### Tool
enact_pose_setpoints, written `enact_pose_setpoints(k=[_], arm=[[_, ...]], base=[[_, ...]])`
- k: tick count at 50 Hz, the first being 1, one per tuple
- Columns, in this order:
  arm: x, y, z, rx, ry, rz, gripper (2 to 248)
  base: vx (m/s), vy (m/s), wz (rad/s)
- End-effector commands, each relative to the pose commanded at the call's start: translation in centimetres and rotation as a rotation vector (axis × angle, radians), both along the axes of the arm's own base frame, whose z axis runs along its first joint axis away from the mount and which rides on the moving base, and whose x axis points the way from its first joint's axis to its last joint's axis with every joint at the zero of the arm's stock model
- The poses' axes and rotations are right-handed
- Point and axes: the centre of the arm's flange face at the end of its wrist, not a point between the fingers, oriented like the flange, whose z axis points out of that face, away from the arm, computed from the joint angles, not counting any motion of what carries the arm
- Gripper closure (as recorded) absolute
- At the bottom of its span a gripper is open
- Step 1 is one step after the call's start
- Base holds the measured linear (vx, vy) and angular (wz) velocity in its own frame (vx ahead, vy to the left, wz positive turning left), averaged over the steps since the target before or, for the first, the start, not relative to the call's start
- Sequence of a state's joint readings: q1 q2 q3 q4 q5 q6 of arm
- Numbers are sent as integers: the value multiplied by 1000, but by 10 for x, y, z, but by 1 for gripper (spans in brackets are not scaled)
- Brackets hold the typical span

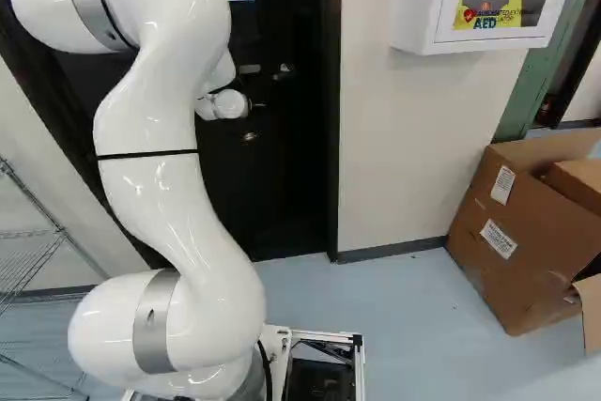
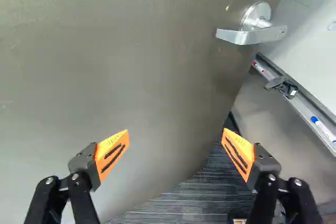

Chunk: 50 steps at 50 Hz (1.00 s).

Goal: Open the door and move inside

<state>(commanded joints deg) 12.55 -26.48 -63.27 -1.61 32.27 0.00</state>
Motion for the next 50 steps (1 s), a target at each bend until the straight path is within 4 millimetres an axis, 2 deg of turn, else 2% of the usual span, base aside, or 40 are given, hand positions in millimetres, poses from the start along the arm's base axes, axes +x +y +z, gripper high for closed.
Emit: enact_pose_setpoints(k=[26, 50], arm=[[-51, -7, 5, -6, 28, 7, 3], [-95, -31, 9, -22, 45, -3, 3]], base=[[0, 0, 0], [0, 0, 0]])
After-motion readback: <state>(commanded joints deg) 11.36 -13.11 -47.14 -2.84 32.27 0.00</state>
